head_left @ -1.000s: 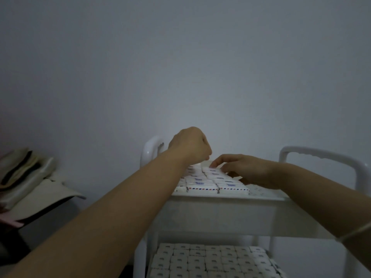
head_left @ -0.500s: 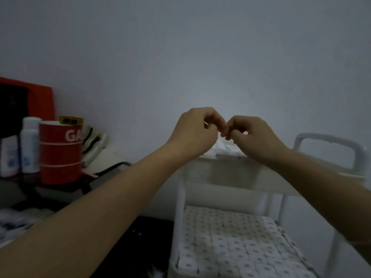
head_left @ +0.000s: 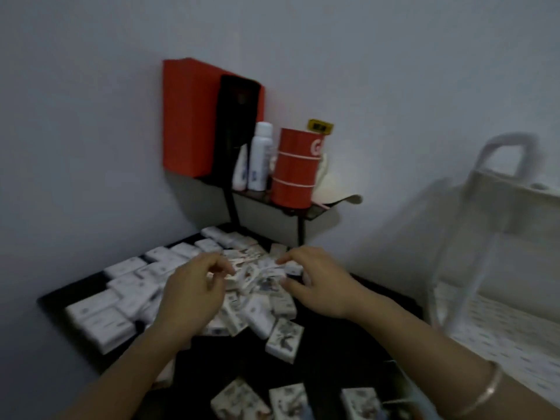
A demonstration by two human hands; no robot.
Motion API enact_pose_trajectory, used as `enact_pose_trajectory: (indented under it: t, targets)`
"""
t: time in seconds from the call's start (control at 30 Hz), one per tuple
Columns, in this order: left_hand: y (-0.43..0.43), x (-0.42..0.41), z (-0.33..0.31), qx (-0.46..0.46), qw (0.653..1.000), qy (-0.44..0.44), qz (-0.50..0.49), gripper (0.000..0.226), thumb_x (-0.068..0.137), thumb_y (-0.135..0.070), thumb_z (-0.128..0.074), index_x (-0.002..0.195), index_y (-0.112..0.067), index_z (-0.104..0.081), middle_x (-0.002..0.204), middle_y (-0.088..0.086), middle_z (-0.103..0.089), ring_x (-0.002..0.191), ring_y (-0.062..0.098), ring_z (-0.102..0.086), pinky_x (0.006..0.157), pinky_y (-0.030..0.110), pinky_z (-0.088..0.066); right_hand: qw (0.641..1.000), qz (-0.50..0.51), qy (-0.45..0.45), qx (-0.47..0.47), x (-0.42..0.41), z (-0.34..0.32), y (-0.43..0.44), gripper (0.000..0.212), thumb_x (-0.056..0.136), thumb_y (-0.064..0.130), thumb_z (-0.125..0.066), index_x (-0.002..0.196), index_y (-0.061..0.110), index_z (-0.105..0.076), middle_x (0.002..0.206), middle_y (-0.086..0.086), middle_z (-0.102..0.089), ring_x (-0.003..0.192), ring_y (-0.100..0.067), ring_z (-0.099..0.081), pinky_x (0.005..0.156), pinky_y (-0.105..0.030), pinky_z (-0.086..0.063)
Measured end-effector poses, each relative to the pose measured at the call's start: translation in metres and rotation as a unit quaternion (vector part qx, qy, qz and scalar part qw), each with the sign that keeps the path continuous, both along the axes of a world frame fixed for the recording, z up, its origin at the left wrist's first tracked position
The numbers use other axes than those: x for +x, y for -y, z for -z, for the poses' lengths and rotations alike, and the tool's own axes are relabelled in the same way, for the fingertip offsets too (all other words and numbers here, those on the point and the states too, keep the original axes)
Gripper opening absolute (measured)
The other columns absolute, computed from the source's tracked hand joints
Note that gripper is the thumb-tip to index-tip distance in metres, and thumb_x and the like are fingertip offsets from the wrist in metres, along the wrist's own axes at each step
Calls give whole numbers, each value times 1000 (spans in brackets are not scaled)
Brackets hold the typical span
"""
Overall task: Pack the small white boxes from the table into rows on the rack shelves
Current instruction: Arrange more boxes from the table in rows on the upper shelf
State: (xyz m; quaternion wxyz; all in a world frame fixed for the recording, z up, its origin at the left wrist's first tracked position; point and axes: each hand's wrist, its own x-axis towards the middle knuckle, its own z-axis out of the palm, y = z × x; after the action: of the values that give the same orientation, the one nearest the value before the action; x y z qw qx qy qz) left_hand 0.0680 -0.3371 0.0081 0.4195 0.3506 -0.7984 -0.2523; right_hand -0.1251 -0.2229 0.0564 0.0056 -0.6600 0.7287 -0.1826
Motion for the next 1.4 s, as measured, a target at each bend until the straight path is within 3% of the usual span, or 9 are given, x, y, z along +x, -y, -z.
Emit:
enact_pose_trajectory:
  t: [0.07, 0.13, 0.2, 0.3, 0.37, 0.47, 0.6, 1.2, 1.4]
  targets:
    - [20, 28, 17, -57, 996, 28, -66, 19, 89, -15, -52, 88, -26, -68, 100, -4, -69, 96, 19, -62, 79, 31, -44, 999, -14, 33, 6, 8, 14, 41, 44, 94, 53, -50, 133, 33, -50, 144, 2, -42, 135, -18, -33, 110, -36, -31]
    - [35, 47, 34, -87, 987, 68, -119, 29, 86, -24, -47, 98, -15, -72, 108, 5, -69, 104, 27, -62, 90, 39, -45, 999, -18, 45, 20, 19, 25, 83, 51, 92, 62, -45, 136, 38, -47, 154, 1, -30, 143, -20, -21, 115, -41, -23]
    - [41, 58, 51, -94, 971, 133, -176, 42, 88, -30, -41, 114, -11, -69, 127, 12, -62, 123, 31, -53, 108, 50, -32, 998, -23, 14, 54, 33, 32, 122, 58, 88, 71, -38, 139, 44, -44, 160, 4, -18, 148, -23, -8, 118, -48, -14]
    - [42, 64, 72, -15, 947, 221, -233, 51, 100, -42, -25, 145, -23, -40, 157, 11, -26, 148, 27, -15, 117, 51, 3, 989, -32, -67, 125, 55, 40, 169, 67, 84, 81, -28, 142, 49, -37, 162, 9, -11, 149, -24, 3, 115, -57, -3]
    - [40, 64, 84, 46, 938, 249, -238, 58, 98, -52, -16, 153, -32, -17, 163, 7, -4, 149, 24, 5, 117, 52, 11, 981, -35, -106, 161, 65, 48, 186, 71, 83, 83, -25, 145, 50, -31, 162, 8, -8, 149, -24, 4, 114, -60, 0]
    - [37, 59, 93, 118, 941, 231, -217, 59, 98, -55, -12, 153, -37, -4, 163, 3, 5, 148, 21, 11, 118, 53, 8, 969, -40, -127, 206, 67, 63, 190, 74, 81, 85, -21, 147, 50, -24, 163, 9, 0, 149, -24, -4, 116, -56, -10]
    - [28, 49, 95, 106, 942, 219, -231, 56, 100, -50, -19, 153, -36, -6, 163, 3, 3, 149, 20, 10, 119, 51, 5, 972, -44, -137, 187, 58, 70, 175, 68, 84, 80, -24, 146, 52, -25, 162, 10, -5, 147, -25, -17, 111, -52, -22]
    - [-80, 0, 94, 99, 972, 131, -170, 48, 99, -43, -29, 146, -32, -29, 161, 0, -14, 148, 17, 5, 119, 48, 9, 985, 3, -106, 134, 15, 87, 28, 62, 88, 75, -28, 145, 50, -28, 160, 15, -11, 146, -17, -16, 110, -48, -25]
    - [-120, -20, 94, 93, 976, 125, -154, 50, 99, -43, -28, 146, -28, -27, 162, 3, -4, 148, 18, 13, 117, 49, 14, 988, 29, -96, 115, 2, 91, -25, 60, 91, 70, -31, 147, 48, -27, 161, 16, -9, 147, -14, -13, 117, -40, -21]
